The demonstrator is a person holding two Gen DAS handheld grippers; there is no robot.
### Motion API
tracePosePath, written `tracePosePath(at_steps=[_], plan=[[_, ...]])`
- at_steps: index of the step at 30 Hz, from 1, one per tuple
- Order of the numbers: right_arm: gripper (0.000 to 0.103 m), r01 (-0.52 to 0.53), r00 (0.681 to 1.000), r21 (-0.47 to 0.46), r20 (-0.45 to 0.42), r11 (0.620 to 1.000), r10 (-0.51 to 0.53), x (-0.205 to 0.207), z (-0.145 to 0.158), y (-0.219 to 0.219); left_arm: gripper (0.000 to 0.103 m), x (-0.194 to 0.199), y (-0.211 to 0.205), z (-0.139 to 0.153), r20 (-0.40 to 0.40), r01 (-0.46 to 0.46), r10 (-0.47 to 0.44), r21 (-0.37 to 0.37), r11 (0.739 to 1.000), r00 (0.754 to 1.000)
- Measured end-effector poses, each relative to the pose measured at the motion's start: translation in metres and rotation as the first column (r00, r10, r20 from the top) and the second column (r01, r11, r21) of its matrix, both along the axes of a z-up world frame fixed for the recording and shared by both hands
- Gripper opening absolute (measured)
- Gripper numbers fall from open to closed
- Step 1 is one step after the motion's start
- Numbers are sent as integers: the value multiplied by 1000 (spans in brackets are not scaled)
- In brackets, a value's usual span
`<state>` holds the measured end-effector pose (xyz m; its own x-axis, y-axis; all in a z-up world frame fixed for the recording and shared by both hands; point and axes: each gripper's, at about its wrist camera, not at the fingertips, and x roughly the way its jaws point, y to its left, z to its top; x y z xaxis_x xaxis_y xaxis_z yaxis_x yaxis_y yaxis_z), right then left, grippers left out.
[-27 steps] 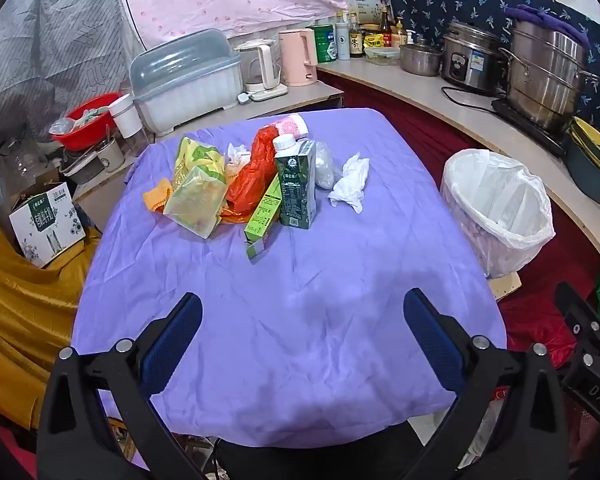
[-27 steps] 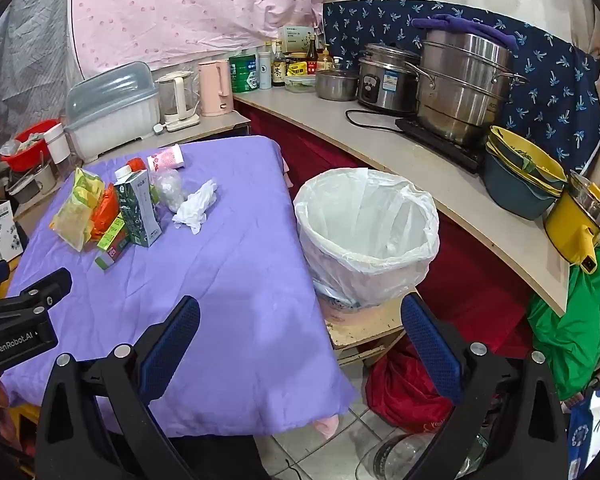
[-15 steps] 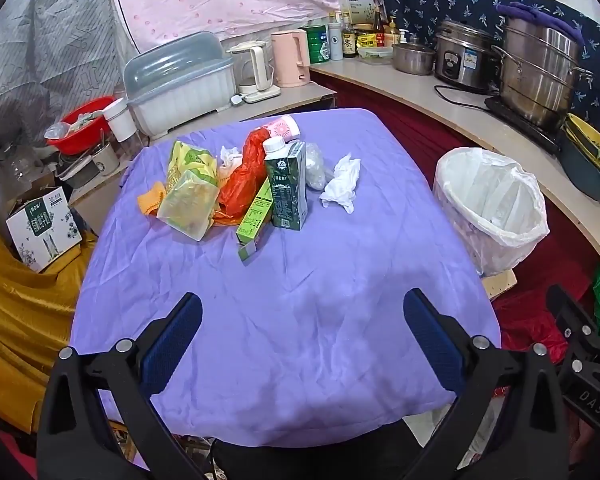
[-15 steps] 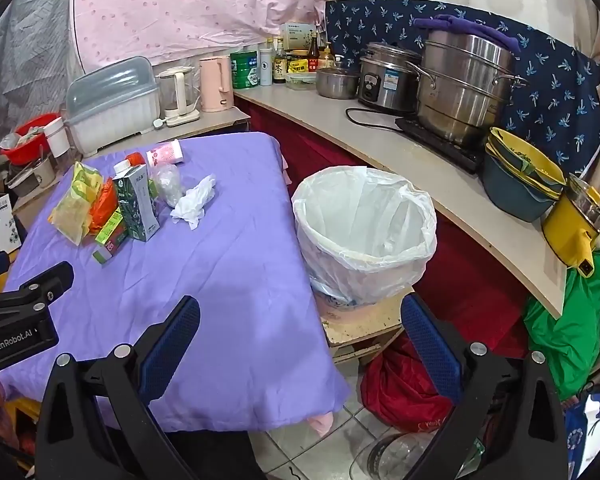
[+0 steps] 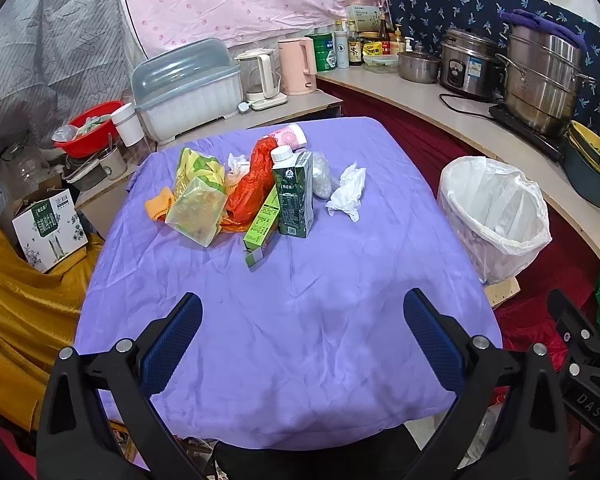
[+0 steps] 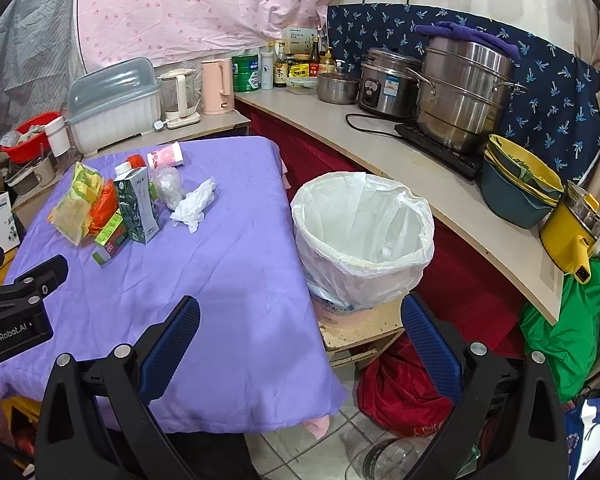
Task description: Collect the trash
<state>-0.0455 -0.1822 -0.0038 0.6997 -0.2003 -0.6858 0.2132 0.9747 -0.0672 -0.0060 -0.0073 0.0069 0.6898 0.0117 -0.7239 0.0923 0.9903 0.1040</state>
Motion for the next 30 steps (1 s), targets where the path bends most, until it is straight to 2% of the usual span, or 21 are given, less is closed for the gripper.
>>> tracePosePath(at_steps=[30], plan=[[96,3,1000,-1,12,1000,-3,-3,4,0,96,-6,-2,6,19,0,0,0,1000,1000]])
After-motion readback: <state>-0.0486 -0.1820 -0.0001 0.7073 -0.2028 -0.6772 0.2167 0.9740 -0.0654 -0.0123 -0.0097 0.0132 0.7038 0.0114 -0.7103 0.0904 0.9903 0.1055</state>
